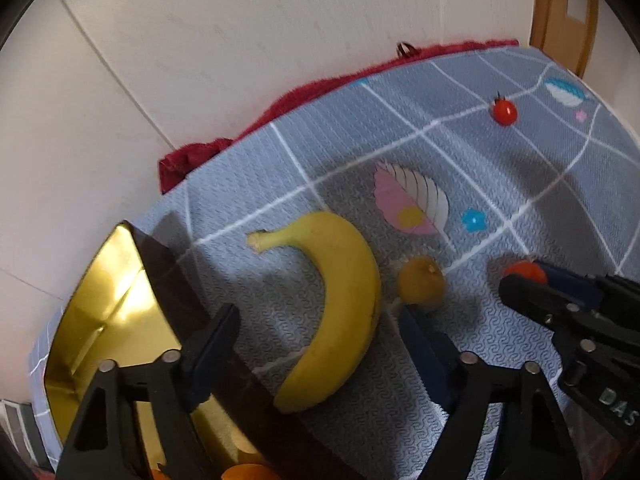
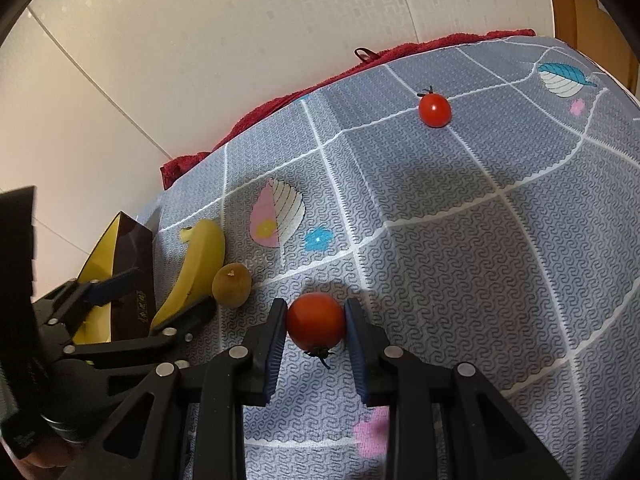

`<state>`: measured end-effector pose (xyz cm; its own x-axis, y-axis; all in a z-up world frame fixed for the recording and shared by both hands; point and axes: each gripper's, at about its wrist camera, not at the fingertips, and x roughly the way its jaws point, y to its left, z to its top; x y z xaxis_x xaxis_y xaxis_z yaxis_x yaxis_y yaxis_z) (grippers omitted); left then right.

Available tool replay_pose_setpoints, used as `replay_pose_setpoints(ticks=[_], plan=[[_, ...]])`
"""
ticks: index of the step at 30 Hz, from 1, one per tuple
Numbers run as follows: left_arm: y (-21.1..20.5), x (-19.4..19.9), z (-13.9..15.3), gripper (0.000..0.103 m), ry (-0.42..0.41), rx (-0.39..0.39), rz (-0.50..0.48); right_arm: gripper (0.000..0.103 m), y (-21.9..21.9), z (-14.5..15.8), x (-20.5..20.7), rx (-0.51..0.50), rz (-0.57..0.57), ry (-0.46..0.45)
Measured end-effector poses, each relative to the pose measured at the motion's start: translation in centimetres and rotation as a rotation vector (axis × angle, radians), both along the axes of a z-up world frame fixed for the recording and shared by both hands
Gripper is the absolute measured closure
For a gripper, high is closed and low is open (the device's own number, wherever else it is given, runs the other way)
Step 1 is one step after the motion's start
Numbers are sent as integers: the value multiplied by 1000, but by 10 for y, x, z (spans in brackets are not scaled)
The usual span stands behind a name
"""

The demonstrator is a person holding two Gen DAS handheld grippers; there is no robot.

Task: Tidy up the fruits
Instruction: 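Close the left gripper on the yellow banana on the bedspread while the right holds the tomato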

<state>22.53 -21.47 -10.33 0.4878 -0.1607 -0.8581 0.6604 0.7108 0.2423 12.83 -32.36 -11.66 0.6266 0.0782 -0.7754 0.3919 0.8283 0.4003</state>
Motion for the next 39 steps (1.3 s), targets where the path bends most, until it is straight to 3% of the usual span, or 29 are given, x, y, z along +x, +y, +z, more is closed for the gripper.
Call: replay_pose_setpoints(ticks=[5, 17, 20, 22, 30, 39], plan=[[-3, -2, -7, 32, -24, 22, -26, 74, 0, 0, 0, -4, 1, 1], [-3, 4, -7, 33, 30, -20, 20, 73, 1, 0, 1, -4, 0, 3], [-1, 0, -6, 49, 55, -58, 20, 73, 0, -1, 1, 0, 2, 1], [-4, -4, -6, 66, 32, -44, 10, 73, 0, -1, 1, -1, 2, 0], [-5, -11, -3, 72, -11, -44, -9, 74, 3, 0, 1, -23, 6, -2], [10, -17, 17, 73, -79, -187, 27, 74, 6, 9, -2, -72, -4, -37]])
